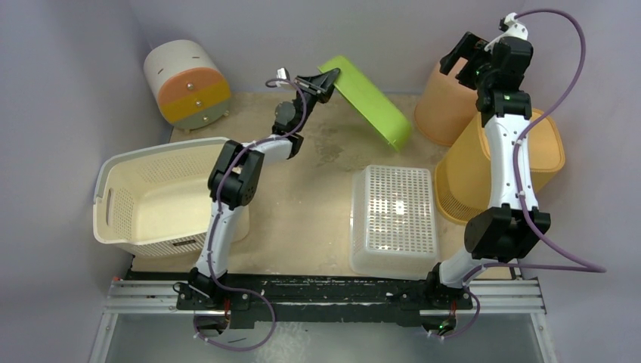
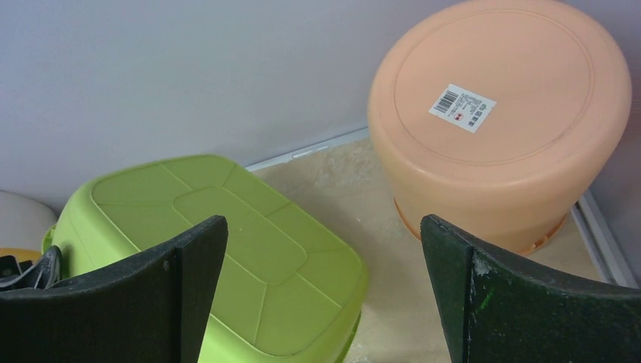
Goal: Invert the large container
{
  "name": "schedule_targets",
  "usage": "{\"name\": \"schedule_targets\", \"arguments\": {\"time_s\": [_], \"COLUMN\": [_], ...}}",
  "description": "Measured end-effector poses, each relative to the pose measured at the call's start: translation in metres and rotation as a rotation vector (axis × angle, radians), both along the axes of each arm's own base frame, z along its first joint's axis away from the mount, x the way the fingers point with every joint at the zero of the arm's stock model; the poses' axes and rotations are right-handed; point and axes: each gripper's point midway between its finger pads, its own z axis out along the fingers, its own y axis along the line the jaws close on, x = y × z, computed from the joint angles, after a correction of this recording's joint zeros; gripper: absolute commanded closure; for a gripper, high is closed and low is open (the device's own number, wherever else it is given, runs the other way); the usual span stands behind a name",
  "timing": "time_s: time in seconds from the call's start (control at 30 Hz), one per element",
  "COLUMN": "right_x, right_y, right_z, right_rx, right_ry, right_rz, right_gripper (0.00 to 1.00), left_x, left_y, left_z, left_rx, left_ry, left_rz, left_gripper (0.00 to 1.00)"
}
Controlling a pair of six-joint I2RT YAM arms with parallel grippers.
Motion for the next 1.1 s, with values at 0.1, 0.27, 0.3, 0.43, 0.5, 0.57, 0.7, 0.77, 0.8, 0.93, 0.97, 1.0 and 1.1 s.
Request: {"name": "schedule_targets", "arguments": {"time_s": [0.1,0.27,0.3,0.43,0.5,0.57,0.7,0.77,0.8,0.93,0.97,1.0,1.1], "right_x": [0.000,0.000,0.000,0.000,0.000,0.000,0.000,0.000,0.001,0.001,0.001,0.001,0.001], "right_y": [-0.002,-0.002,-0.002,-0.002,-0.002,-0.002,-0.001,-0.001,0.000,0.002,0.002,0.002,0.002], "right_z": [-0.002,-0.002,-0.002,-0.004,-0.006,-0.008,-0.012,-0.014,-0.015,-0.020,-0.021,-0.022,-0.023], "right_rx": [-0.006,-0.007,-0.007,-0.006,-0.005,-0.004,-0.002,0.000,0.001,0.006,0.006,0.006,0.007], "right_ry": [0.004,0.005,0.005,0.009,0.013,0.018,0.026,0.028,0.029,0.040,0.041,0.042,0.045], "right_rz": [-0.008,-0.010,-0.010,-0.009,-0.009,-0.008,-0.004,-0.001,0.002,0.013,0.014,0.014,0.014], "right_gripper": [0.00,0.00,0.00,0.00,0.00,0.00,0.00,0.00,0.00,0.00,0.00,0.00,0.00], "left_x": [0.003,0.000,-0.001,-0.003,0.000,0.002,0.002,0.001,0.002,0.007,0.009,0.011,0.013], "left_y": [0.003,0.006,0.006,0.007,0.007,0.008,0.009,0.007,0.006,0.010,0.012,0.013,0.014], "left_z": [-0.014,-0.025,-0.029,-0.059,-0.080,-0.089,-0.088,-0.090,-0.092,-0.106,-0.111,-0.118,-0.141], "left_rx": [-0.072,-0.111,-0.109,-0.048,0.010,0.045,0.107,0.134,0.145,0.206,0.231,0.261,0.345], "left_ry": [0.011,0.013,0.017,0.082,0.143,0.177,0.194,0.201,0.207,0.224,0.231,0.242,0.287], "left_rz": [-0.016,-0.043,-0.047,-0.055,-0.060,-0.062,-0.071,-0.076,-0.077,-0.062,-0.056,-0.052,-0.051], "left_gripper": [1.00,1.00,1.00,1.00,1.00,1.00,1.00,0.95,0.91,0.76,0.73,0.72,0.68]}}
